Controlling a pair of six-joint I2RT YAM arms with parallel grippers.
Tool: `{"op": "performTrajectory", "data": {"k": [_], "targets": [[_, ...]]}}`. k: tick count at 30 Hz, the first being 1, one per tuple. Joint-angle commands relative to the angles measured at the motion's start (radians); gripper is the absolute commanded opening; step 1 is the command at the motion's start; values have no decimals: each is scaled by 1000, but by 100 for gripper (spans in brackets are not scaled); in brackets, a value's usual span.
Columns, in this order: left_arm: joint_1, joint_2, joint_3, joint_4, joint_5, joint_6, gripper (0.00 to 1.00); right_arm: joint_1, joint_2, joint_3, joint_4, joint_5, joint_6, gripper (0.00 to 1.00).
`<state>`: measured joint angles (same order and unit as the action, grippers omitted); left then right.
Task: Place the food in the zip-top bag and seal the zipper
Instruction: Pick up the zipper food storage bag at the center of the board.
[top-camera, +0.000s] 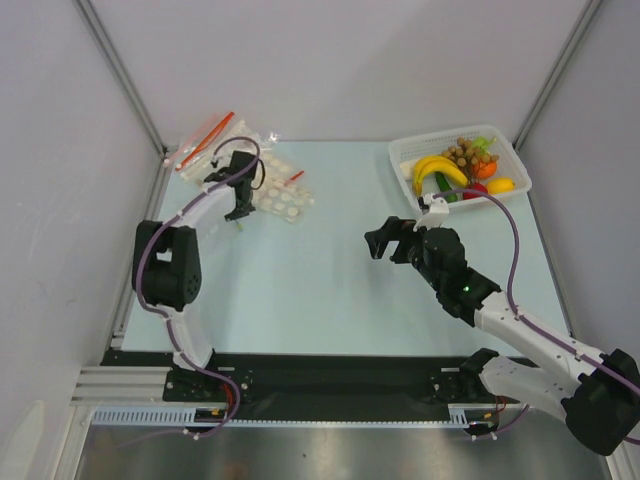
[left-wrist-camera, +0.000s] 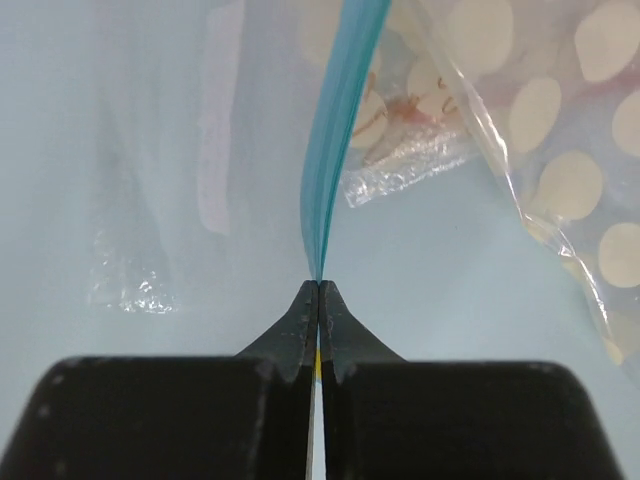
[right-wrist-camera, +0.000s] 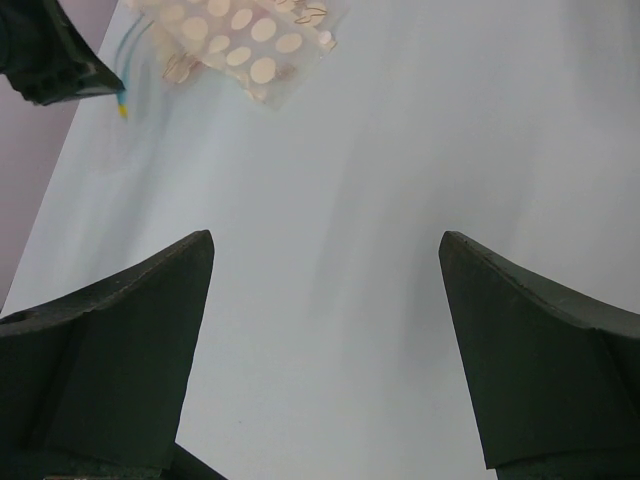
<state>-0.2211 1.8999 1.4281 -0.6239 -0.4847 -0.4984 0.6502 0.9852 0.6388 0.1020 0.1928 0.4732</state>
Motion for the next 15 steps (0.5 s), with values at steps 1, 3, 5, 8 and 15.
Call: {"op": "performTrajectory", "data": {"k": [1,3,5,8,15], "targets": [[29,-133,17,-28,-48,-55,0,-1,6,-1,38,-16,-2,100],[29,-194,17,-40,-57,-63,0,0,18,1,44,-26,-1,100],[26,-249,5,-42,-46,-75,0,2,29,2,50,-39,-2,100],[14,-382,-49,-1,4,-117,0,6,41,1,59,-65,-2,100],[-76,-737,-360,296,182,-206,0,9,72,2,117,-164,37,94]]}}
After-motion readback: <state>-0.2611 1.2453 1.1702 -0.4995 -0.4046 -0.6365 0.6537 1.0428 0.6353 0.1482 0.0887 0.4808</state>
